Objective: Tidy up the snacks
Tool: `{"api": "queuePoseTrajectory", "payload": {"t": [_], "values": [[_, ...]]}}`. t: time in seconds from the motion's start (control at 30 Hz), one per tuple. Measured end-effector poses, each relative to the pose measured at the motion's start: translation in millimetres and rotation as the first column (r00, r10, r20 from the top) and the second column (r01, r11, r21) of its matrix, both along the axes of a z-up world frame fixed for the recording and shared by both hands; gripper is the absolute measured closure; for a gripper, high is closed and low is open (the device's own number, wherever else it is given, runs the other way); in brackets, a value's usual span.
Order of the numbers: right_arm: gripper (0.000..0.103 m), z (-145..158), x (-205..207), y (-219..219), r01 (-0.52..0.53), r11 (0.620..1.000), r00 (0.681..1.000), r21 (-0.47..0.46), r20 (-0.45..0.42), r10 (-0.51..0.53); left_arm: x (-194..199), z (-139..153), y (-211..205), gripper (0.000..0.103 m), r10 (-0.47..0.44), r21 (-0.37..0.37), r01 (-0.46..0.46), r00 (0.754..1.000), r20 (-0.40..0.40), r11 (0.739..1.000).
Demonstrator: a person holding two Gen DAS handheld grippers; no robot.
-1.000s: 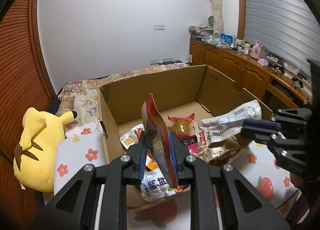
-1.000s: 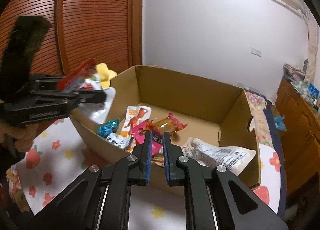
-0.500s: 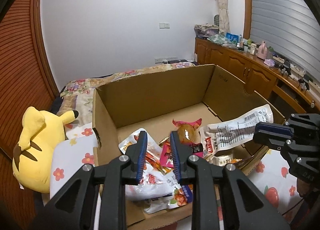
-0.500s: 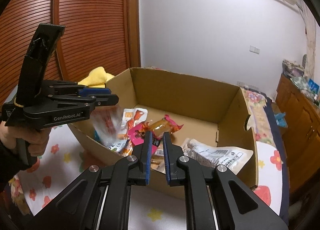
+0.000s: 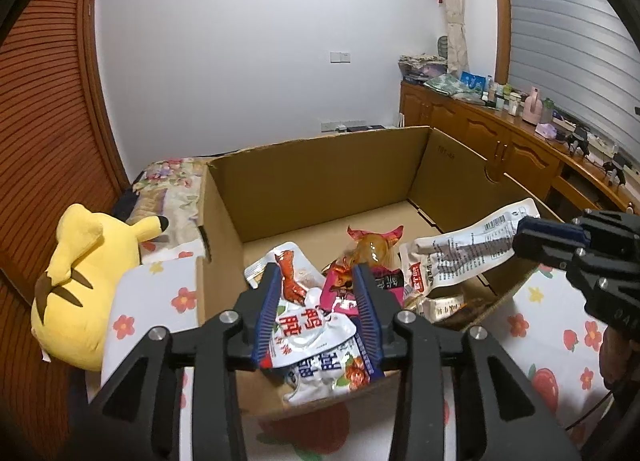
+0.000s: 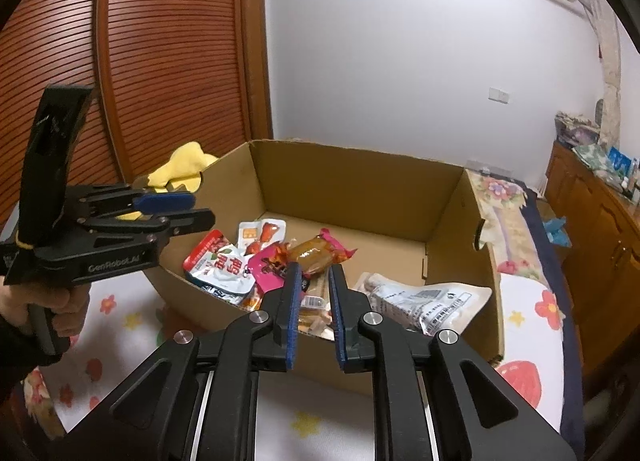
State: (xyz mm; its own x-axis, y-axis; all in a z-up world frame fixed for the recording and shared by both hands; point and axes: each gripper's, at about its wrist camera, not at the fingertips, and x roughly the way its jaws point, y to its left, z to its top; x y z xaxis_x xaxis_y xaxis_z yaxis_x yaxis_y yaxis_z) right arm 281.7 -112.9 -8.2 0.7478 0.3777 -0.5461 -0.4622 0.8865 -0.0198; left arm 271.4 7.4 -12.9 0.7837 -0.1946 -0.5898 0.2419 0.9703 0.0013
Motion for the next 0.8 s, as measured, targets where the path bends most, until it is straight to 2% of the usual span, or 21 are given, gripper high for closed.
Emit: {"api": "queuePoseTrajectory", "payload": {"t": [0.07, 0.17, 0.2, 0.37, 0.57, 0.7, 0.8], "values": [[0.088, 3.1, -4.8, -1.2, 0.005, 1.000, 1.000, 0.004, 0.007, -0.005, -8.5, 1.7, 1.5, 0.055, 0.011, -0.004, -0.011, 1.000, 0.008, 1.000], [0.085, 6.6, -11.5, -2.0, 0.012, 1.000, 1.000, 0.009, 0.016, -0.012, -22.3, 5.2, 1.1, 0.052, 0.018, -0.005, -0.018, 0.999, 0.031, 1.000], [0.083, 8.3, -14.5, -2.7, 0.014, 1.000, 1.000, 0.011, 0.021, -0.015, -27.0, 6.3, 0.5, 0.047, 0.033, 0.000, -0.033, 0.999, 0.039, 0.999], [0.073, 17.3, -32.3, -6.9, 0.029, 0.999, 0.998, 0.031, 0.049, -0.030, -48.9, 11.9, -4.8, 0.035, 0.046, 0.011, -0.047, 0.996, 0.074, 0.999], [0.060, 28.7, -49.4, -10.2, 0.046, 0.998, 0.996, 0.037, 0.081, -0.049, -71.2, 24.2, -9.1, 0.033, 0.047, 0.011, -0.048, 0.993, 0.104, 0.999], [0.050, 36.8, -59.9, -12.8, 0.057, 0.998, 0.993, 0.039, 0.103, -0.060, -86.9, 32.6, -12.4, 0.019, 0.062, 0.008, -0.064, 0.990, 0.127, 0.998], [0.042, 42.6, -68.5, -15.0, 0.063, 0.997, 0.990, 0.048, 0.121, -0.068, -100.4, 37.3, -15.4, 0.017, 0.075, 0.009, -0.077, 0.984, 0.164, 0.997]]}}
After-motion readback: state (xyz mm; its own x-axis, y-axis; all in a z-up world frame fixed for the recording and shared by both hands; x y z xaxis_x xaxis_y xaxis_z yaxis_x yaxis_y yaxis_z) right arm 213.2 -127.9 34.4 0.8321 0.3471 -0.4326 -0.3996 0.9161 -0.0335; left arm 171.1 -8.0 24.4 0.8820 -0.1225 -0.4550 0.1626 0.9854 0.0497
